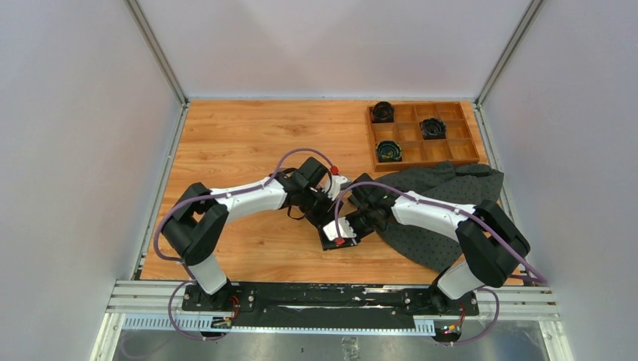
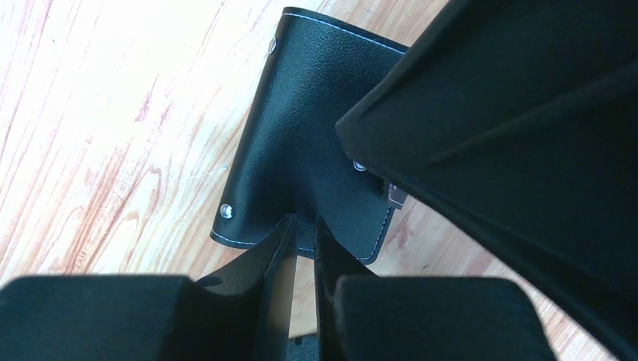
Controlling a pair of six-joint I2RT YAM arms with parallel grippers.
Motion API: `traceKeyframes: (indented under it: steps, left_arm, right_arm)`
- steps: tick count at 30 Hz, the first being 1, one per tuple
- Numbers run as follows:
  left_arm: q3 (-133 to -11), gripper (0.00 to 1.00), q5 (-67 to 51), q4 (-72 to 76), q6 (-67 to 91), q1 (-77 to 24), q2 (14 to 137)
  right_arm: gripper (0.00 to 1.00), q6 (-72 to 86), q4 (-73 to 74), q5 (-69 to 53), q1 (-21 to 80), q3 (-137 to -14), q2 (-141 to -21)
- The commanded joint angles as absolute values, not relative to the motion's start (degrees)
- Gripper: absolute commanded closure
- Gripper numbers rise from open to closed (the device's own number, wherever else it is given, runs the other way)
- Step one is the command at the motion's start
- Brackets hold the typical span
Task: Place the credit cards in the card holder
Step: Close the card holder at the center of the board.
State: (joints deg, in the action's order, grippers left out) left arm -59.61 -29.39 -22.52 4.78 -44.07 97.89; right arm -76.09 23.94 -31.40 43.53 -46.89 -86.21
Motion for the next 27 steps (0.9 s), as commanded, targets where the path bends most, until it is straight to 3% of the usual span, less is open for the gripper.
traceKeyframes:
  steps: [1, 7, 11, 15, 27]
  left_arm:
    - [-56.34, 0.51, -28.7, -18.96, 6.14, -43.14, 93.52]
    - [-50.05, 0.49, -27.44, -8.82, 5.42, -42.98, 87.66]
    - [-44.5, 0.41, -26.79, 1.65, 2.72, -42.98, 82.96]
    - [-44.57, 0.39, -27.51, 2.52, 0.68, -42.98, 83.91]
    - [-48.22, 0.53, -26.47, 2.9, 3.34, -43.75, 91.26]
  right_arm:
    - [0.83, -75.34, 25.56, -30.5, 44.52, -46.92, -87.36]
    - [0.83, -75.1, 25.82, -30.75, 44.56, -46.98, -87.28]
    - [0.83, -74.97, 25.88, -30.93, 44.53, -47.16, -87.36]
    - [0.83, -74.98, 25.96, -31.02, 44.51, -47.27, -87.45]
    - [0.83, -74.92, 26.1, -31.03, 44.55, -47.37, -87.56]
